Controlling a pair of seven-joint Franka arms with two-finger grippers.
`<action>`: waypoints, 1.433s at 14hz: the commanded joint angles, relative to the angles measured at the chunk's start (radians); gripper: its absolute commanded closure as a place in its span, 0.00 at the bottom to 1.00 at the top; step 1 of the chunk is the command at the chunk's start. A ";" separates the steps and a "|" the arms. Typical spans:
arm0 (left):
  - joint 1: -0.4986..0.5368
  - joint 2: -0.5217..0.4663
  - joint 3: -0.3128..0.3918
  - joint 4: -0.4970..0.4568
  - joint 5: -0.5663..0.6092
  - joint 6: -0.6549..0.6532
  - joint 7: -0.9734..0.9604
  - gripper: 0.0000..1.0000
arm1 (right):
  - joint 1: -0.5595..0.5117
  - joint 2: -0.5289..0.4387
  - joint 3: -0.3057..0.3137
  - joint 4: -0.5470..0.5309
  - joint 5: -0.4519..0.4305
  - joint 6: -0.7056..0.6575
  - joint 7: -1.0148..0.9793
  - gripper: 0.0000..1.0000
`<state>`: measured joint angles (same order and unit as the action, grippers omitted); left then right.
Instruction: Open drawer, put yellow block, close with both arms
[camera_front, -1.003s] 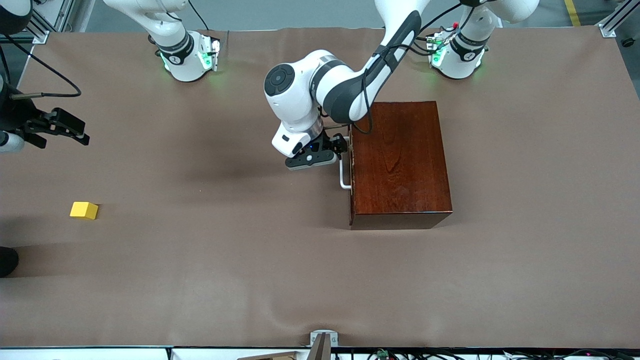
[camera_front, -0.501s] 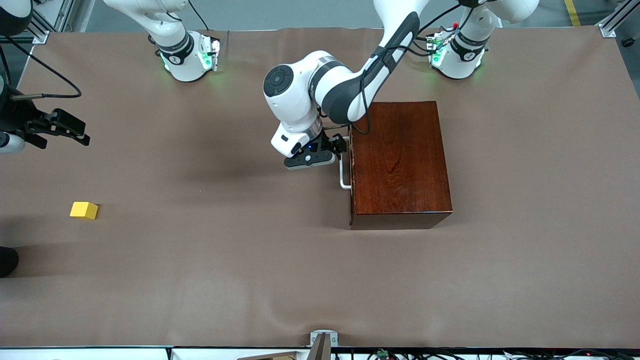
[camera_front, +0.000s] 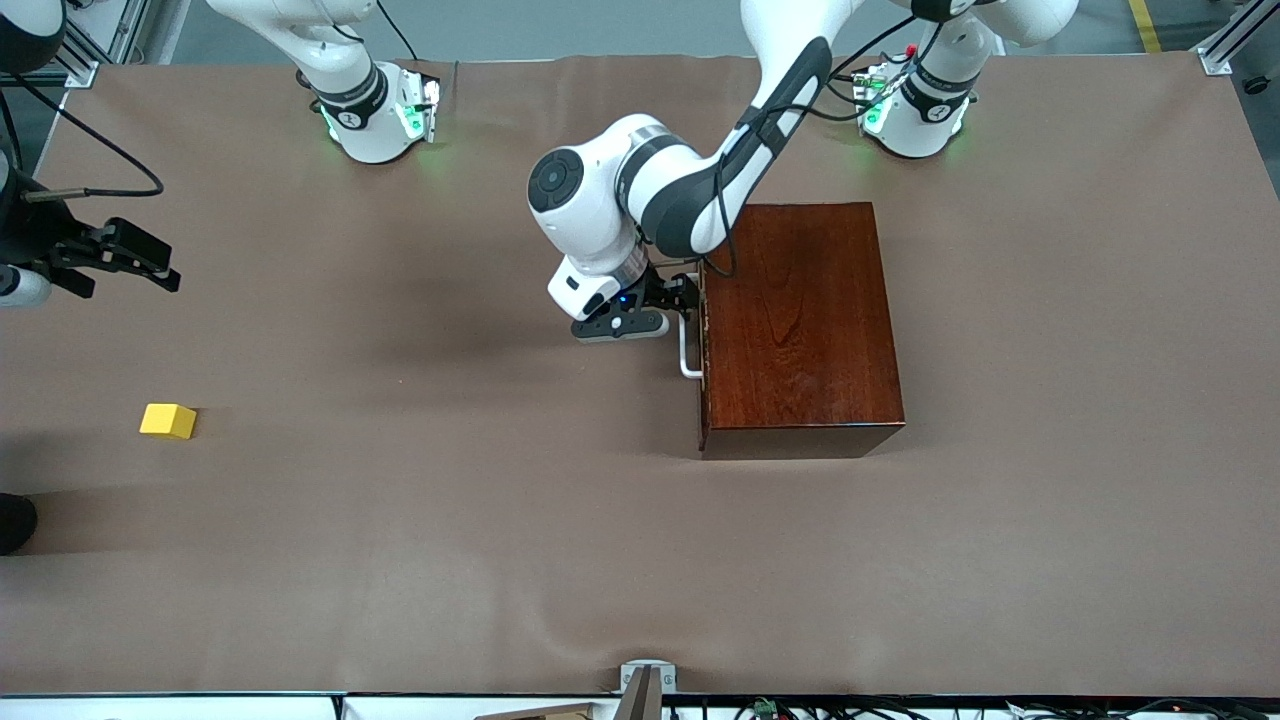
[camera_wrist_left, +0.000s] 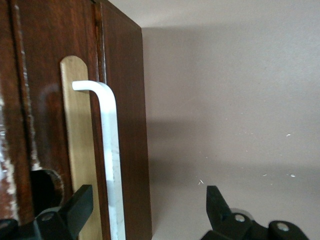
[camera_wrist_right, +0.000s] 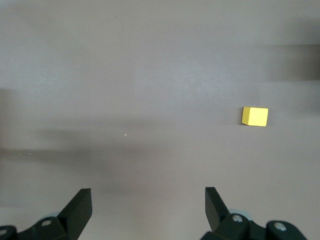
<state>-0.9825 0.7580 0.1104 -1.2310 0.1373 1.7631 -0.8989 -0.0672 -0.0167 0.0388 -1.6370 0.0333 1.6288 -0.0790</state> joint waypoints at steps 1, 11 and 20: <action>0.001 0.014 0.002 0.013 -0.019 -0.016 -0.031 0.00 | 0.003 0.004 0.000 0.008 0.002 -0.007 0.007 0.00; 0.007 0.024 0.003 -0.005 -0.021 -0.016 -0.037 0.00 | 0.000 0.009 0.000 0.008 0.002 -0.009 0.007 0.00; 0.004 0.043 -0.005 0.011 -0.030 0.096 -0.124 0.00 | 0.007 0.009 0.000 0.008 0.002 -0.006 0.004 0.00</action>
<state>-0.9766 0.7928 0.1094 -1.2426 0.1240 1.8146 -1.0061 -0.0665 -0.0113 0.0400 -1.6372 0.0333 1.6274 -0.0790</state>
